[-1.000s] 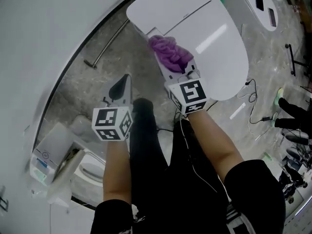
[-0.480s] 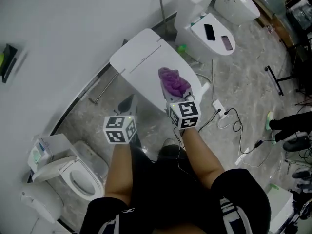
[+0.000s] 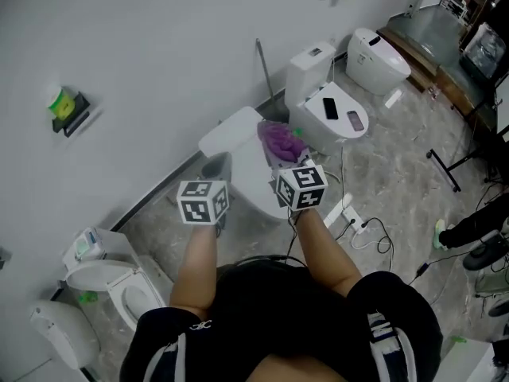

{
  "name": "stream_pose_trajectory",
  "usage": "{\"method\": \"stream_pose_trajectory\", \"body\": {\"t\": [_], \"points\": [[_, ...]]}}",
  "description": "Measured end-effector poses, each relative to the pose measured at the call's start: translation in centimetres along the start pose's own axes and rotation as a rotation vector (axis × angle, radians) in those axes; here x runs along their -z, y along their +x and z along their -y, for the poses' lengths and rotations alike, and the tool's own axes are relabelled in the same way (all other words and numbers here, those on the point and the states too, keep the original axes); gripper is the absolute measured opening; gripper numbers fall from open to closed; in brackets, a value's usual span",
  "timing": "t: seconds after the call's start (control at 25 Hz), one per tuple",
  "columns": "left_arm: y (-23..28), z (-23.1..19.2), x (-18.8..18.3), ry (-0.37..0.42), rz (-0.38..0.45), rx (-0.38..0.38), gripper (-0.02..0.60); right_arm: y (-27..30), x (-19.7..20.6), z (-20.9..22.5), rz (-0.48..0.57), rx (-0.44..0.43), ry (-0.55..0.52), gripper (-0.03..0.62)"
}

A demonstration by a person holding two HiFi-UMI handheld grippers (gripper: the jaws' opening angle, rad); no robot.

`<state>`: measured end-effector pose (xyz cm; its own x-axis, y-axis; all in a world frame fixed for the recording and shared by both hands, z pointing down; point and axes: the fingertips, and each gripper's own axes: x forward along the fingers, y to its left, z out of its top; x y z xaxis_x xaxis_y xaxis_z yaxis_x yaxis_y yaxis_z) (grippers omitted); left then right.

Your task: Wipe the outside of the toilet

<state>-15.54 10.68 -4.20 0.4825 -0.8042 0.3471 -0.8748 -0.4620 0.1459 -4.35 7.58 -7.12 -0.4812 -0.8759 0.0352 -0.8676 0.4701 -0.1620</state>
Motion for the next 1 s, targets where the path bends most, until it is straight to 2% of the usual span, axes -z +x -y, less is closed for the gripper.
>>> {"method": "stream_pose_trajectory", "body": {"t": [0.12, 0.28, 0.76, 1.0], "points": [[-1.1, -0.5, -3.6, 0.048, 0.041, 0.002, 0.008, 0.5, -3.5, -1.7, 0.052, -0.033, -0.012, 0.127], [-2.5, -0.6, -6.3, 0.064, 0.089, 0.033, 0.008, 0.4, -6.4, -3.7, 0.100, -0.059, -0.022, 0.126], [-4.7, -2.9, -5.9, 0.070, 0.108, 0.089, 0.008, 1.3, -5.8, -8.7, 0.083, -0.075, -0.106, 0.126], [-5.7, -4.7, -5.5, 0.074, 0.114, 0.105, 0.008, 2.2, -4.6, -10.6, 0.071, -0.076, -0.109, 0.126]]}}
